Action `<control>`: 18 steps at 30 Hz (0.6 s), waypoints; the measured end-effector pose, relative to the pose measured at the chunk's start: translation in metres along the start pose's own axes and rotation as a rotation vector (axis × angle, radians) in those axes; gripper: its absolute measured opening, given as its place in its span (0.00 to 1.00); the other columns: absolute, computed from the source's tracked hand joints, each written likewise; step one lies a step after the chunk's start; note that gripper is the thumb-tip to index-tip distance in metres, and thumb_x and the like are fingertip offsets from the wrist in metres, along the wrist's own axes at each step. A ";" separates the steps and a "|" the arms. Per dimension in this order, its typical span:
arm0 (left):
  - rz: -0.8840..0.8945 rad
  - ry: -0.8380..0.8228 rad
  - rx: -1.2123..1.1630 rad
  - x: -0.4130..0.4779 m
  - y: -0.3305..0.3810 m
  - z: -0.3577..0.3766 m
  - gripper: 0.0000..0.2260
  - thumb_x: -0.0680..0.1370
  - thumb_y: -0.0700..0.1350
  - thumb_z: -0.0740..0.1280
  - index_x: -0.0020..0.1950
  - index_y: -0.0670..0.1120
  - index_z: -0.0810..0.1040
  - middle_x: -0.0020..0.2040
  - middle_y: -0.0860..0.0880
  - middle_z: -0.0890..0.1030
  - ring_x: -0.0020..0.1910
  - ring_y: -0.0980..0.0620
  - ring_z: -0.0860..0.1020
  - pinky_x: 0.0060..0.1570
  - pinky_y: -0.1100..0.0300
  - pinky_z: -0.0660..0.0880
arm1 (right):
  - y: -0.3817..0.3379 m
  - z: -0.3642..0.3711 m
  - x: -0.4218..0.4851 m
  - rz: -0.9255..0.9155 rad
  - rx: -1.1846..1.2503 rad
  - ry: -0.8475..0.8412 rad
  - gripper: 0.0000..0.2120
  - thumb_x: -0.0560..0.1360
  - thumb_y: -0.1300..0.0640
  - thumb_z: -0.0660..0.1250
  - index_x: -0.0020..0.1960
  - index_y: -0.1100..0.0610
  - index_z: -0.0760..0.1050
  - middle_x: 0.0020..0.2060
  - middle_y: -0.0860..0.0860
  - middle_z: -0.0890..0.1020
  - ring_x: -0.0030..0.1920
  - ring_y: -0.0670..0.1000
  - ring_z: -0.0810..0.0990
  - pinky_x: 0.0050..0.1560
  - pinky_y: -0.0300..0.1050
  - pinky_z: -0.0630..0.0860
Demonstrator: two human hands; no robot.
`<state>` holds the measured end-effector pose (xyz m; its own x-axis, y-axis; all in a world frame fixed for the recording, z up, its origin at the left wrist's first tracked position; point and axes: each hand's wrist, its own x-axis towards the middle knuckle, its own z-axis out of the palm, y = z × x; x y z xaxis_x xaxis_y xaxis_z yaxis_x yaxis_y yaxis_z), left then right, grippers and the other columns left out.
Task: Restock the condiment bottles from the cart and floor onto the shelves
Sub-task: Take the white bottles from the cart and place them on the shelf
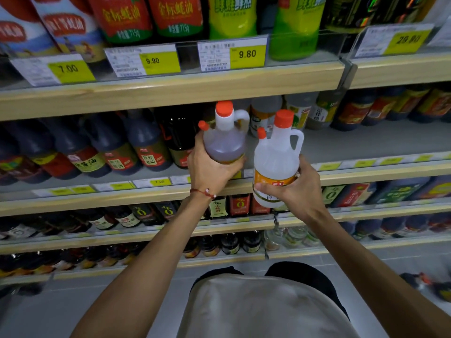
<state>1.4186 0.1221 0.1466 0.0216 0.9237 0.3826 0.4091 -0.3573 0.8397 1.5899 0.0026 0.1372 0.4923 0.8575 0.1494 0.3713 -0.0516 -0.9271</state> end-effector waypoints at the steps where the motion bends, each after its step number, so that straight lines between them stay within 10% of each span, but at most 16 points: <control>1: 0.021 -0.006 0.012 0.000 0.000 0.000 0.43 0.60 0.57 0.84 0.69 0.47 0.71 0.59 0.51 0.82 0.57 0.49 0.81 0.54 0.52 0.79 | 0.001 0.001 0.002 -0.002 0.001 0.001 0.39 0.59 0.50 0.88 0.66 0.49 0.75 0.54 0.40 0.83 0.55 0.40 0.82 0.51 0.40 0.81; 18: -0.103 -0.035 0.041 0.043 -0.035 0.020 0.42 0.59 0.55 0.85 0.68 0.45 0.73 0.60 0.49 0.83 0.57 0.48 0.81 0.52 0.62 0.75 | 0.016 0.005 0.019 -0.021 0.056 -0.013 0.39 0.60 0.54 0.88 0.68 0.52 0.75 0.55 0.41 0.84 0.53 0.36 0.82 0.47 0.32 0.81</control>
<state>1.4236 0.1775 0.1256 0.0085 0.9598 0.2807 0.4474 -0.2547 0.8573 1.6013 0.0199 0.1240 0.4744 0.8648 0.1646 0.3363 -0.0052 -0.9418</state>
